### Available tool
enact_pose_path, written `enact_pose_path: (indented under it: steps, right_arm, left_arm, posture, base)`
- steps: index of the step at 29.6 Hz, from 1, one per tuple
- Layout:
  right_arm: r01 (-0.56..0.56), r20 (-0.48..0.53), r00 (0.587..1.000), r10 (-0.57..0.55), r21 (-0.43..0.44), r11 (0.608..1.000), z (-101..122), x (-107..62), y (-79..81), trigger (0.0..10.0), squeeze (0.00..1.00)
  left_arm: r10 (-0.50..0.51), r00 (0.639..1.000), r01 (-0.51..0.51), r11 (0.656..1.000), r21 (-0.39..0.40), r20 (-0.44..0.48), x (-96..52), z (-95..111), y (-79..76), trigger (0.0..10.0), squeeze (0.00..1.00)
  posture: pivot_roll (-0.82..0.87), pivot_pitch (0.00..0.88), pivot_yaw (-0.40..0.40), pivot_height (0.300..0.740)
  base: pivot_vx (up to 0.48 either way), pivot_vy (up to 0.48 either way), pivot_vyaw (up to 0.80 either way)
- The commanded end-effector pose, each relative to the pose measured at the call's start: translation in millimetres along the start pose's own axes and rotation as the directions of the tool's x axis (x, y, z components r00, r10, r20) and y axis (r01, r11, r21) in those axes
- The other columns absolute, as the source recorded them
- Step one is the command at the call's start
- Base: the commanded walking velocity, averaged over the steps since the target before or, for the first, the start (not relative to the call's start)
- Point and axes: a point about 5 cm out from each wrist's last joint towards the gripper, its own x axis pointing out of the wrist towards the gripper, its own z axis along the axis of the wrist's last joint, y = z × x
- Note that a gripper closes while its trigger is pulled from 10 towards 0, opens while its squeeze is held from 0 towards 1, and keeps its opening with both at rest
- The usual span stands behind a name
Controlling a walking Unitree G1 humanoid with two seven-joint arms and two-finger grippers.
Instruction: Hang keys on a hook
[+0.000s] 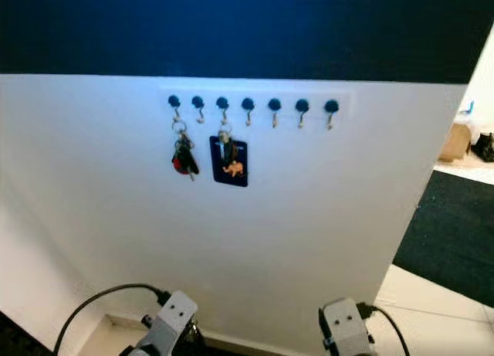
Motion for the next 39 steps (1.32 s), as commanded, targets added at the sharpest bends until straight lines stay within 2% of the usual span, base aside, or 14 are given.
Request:
enact_pose_path:
  steps: [1,15,21,24,25,27,29,32,33,34,35,36,38,39]
  right_arm:
    - [-0.014,-0.036,0.999,0.014,-0.001,1.0,-9,-6.4,3.7,10.0,0.0]
    - [-0.017,-0.031,0.999,0.017,-0.003,1.0,-10,-4.2,3.4,10.0,0.0]
    - [-0.017,-0.03,0.999,0.017,-0.004,1.0,-10,-4.3,3.9,10.0,0.0]
    - [-0.018,-0.022,1.0,0.018,-0.004,1.0,-9,-5.2,4.2,10.0,0.0]
    - [-0.018,-0.021,1.0,0.018,-0.004,1.0,-9,-5.3,4.2,10.0,0.0]
    - [-0.022,0.0,1.0,0.022,-0.006,1.0,-4,-3.3,3.9,10.0,0.0]
    - [-0.023,0.01,1.0,0.023,-0.006,1.0,-2,-1.9,3.8,10.0,0.0]
    - [-0.017,0.059,0.998,0.017,-0.001,1.0,10,4.9,2.1,10.0,0.0]
    - [-0.017,0.059,0.998,0.017,-0.001,1.0,10,4.9,2.1,10.0,0.0]
    - [-0.012,0.082,0.997,0.012,0.003,1.0,16,7.9,1.4,10.0,0.0]
    - [-0.011,0.097,0.995,0.011,0.004,1.0,20,9.4,1.1,10.0,0.0]
    - [-0.011,0.106,0.994,0.01,0.005,1.0,23,10.4,1.0,10.0,0.0]
    - [-0.011,0.119,0.993,0.01,0.007,1.0,26,11.9,0.8,10.0,0.0]
    - [-0.011,0.119,0.993,0.01,0.007,1.0,26,11.9,0.8,10.0,0.0]
  left_arm:
    - [-0.004,1.0,0.004,1.0,0.012,-0.008,-1.4,-5,-0.8,10.0,0.0]
    - [0.004,1.0,-0.005,1.0,0.013,0.001,0.6,-5,0.0,10.0,0.0]
    - [0.063,0.997,-0.063,0.998,0.018,0.039,1.4,5,17.3,10.0,0.0]
    - [0.058,0.989,-0.07,0.994,0.084,0.136,-3.4,34,40.9,10.0,0.0]
    - [0.054,0.987,-0.069,0.993,0.095,0.15,-4.5,39,43.7,10.0,0.0]
    - [-0.045,0.977,0.008,0.984,0.177,0.207,-14.8,63,53.4,10.0,0.0]
    - [-0.072,0.972,0.028,0.981,0.193,0.225,-18.7,72,56.7,10.0,0.0]
    - [-0.124,0.946,0.05,0.968,0.245,0.299,-33.9,104,69.8,10.0,0.0]
    - [-0.124,0.946,0.05,0.968,0.245,0.299,-33.9,104,69.8,10.0,0.0]
    - [-0.15,0.933,0.044,0.95,0.309,0.327,-42.2,121,74.9,10.0,0.0]
    - [-0.163,0.928,0.005,0.905,0.425,0.336,-47.7,132,78.4,10.0,0.0]
    - [-0.174,0.925,-0.022,0.863,0.504,0.338,-51.4,139,80.0,10.0,0.0]
    - [-0.178,0.925,-0.094,0.748,0.657,0.335,-56.8,150,83.8,10.0,0.0]
    - [-0.178,0.925,-0.094,0.748,0.657,0.335,-56.8,150,83.8,10.0,0.0]
  posture:
    - [0.0,0.112,0.071,0.74]
    - [0.0,0.109,0.069,0.74]
    - [0.0,0.11,0.071,0.74]
    - [0.0,0.112,0.071,0.74]
    - [0.0,0.112,0.071,0.74]
    - [0.0,0.113,0.066,0.74]
    - [0.0,0.113,0.066,0.74]
    - [0.0,0.114,0.065,0.74]
    - [0.0,0.114,0.065,0.74]
    - [0.0,0.114,0.065,0.74]
    - [0.0,0.116,0.065,0.74]
    - [0.0,0.116,0.065,0.74]
    - [0.0,0.116,0.065,0.74]
    - [0.0,0.116,0.065,0.74]
  base:
    - [0.0,0.0,0.0]
    - [0.0,0.0,0.0]
    - [0.0,0.0,0.0]
    - [0.0,0.0,0.0]
    - [0.0,0.0,0.0]
    - [0.0,0.0,0.0]
    - [0.0,0.0,0.0]
    - [0.0,0.0,0.0]
    - [0.0,0.0,0.0]
    - [0.0,0.0,0.0]
    - [0.0,0.0,0.0]
    - [0.0,0.0,0.0]
    - [0.0,0.0,0.0]
    - [0.0,0.0,0.0]
